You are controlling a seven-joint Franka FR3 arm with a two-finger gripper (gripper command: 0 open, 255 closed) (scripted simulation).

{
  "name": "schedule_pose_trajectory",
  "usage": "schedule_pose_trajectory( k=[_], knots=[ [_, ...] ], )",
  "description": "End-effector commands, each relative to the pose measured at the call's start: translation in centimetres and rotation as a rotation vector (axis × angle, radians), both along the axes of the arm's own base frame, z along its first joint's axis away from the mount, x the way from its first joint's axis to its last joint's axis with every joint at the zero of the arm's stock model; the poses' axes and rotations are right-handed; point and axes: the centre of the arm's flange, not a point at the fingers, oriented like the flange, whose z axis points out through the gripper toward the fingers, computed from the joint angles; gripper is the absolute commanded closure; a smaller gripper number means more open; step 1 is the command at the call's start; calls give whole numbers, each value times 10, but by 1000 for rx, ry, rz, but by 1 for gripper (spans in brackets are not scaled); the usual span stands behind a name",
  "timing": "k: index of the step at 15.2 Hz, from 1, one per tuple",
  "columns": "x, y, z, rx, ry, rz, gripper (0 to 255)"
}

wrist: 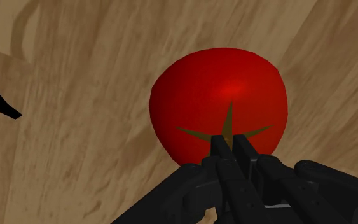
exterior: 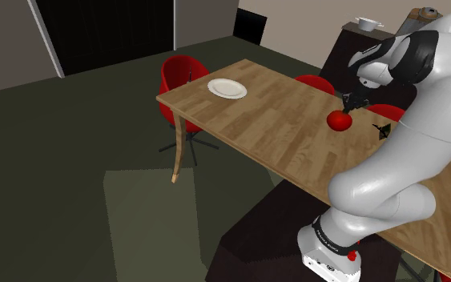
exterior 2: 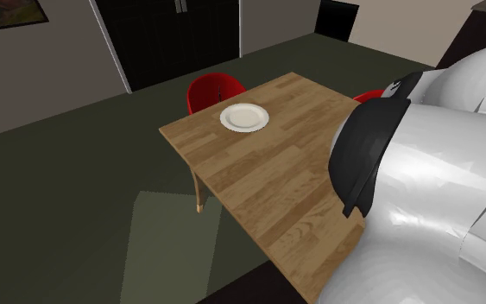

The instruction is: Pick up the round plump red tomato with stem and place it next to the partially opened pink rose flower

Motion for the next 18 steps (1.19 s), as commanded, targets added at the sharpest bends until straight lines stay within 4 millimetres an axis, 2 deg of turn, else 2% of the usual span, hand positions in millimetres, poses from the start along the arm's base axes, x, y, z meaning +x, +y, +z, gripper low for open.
schedule_pose_trajectory(
  k=[1, 2, 7, 11, 18],
  knots=[
    [0, 0, 0, 0, 0, 0, 255],
    [0, 0, 0, 0, 0, 0, 0],
    [0, 0, 0, 0, 0, 0, 0],
    [-4, 6, 50, 0, 0, 0, 0],
    [-4, 6, 50, 0, 0, 0, 0]
  ],
)
